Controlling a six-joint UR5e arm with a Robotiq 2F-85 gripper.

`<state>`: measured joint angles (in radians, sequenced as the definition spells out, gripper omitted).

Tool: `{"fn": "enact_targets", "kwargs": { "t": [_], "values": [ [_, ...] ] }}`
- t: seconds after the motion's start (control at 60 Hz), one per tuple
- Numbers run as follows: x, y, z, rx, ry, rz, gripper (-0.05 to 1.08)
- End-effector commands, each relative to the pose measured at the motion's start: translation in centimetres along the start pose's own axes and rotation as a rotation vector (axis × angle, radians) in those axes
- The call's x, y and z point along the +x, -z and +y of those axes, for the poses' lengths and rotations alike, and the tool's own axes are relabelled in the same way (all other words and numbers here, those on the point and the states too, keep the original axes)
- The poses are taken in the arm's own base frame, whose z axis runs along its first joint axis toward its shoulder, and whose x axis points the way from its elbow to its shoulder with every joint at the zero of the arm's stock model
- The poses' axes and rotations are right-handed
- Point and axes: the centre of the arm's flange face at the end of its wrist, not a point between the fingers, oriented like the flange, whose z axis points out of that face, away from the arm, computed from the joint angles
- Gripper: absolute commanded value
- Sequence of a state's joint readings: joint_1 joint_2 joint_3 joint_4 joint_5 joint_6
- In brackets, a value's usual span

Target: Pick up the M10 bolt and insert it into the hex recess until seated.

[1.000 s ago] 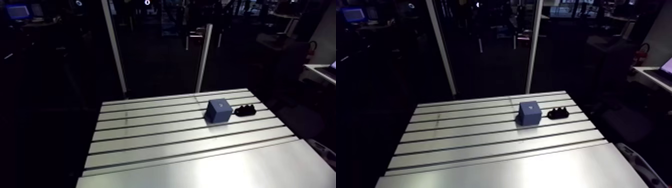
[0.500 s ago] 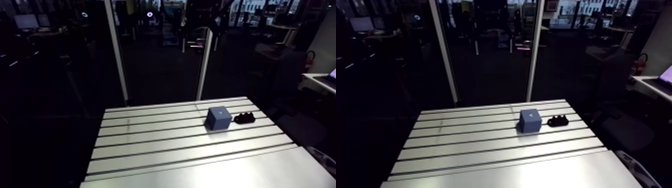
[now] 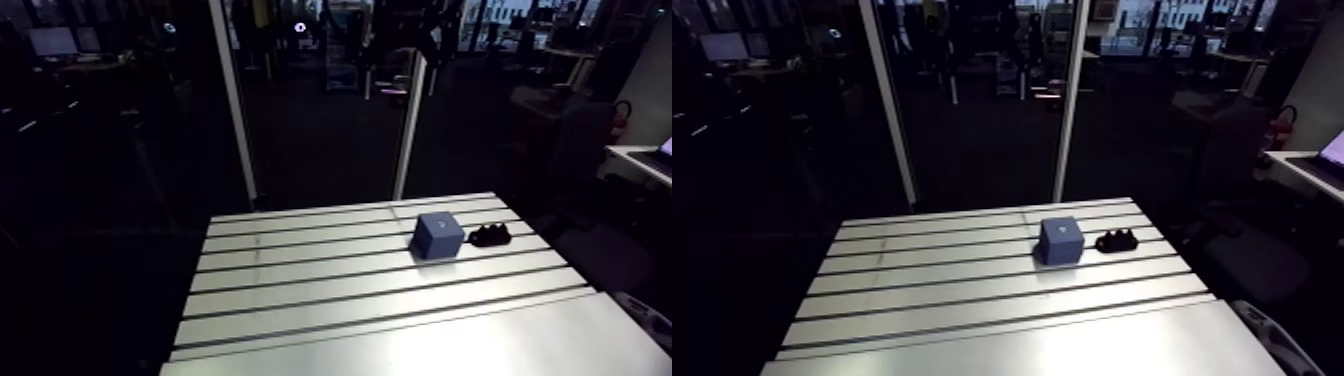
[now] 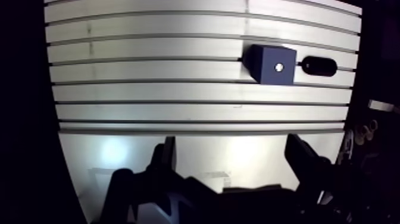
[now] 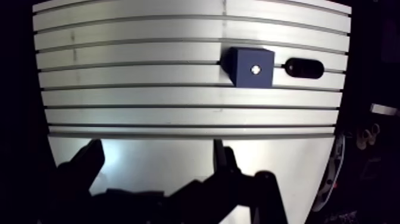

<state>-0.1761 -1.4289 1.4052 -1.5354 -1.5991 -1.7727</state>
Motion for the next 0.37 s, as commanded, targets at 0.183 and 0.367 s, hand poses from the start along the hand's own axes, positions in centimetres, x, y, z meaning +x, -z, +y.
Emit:
{"fn": "enact_targets", "kwargs": {
  "t": [0.183, 0.367],
  "values": [
    [0.06, 0.56, -0.14, 0.0, 0.004, 0.01, 0.01],
    [0.14, 0.62, -0.21, -0.001, 0.005, 0.011, 0.01]
  ]
}}
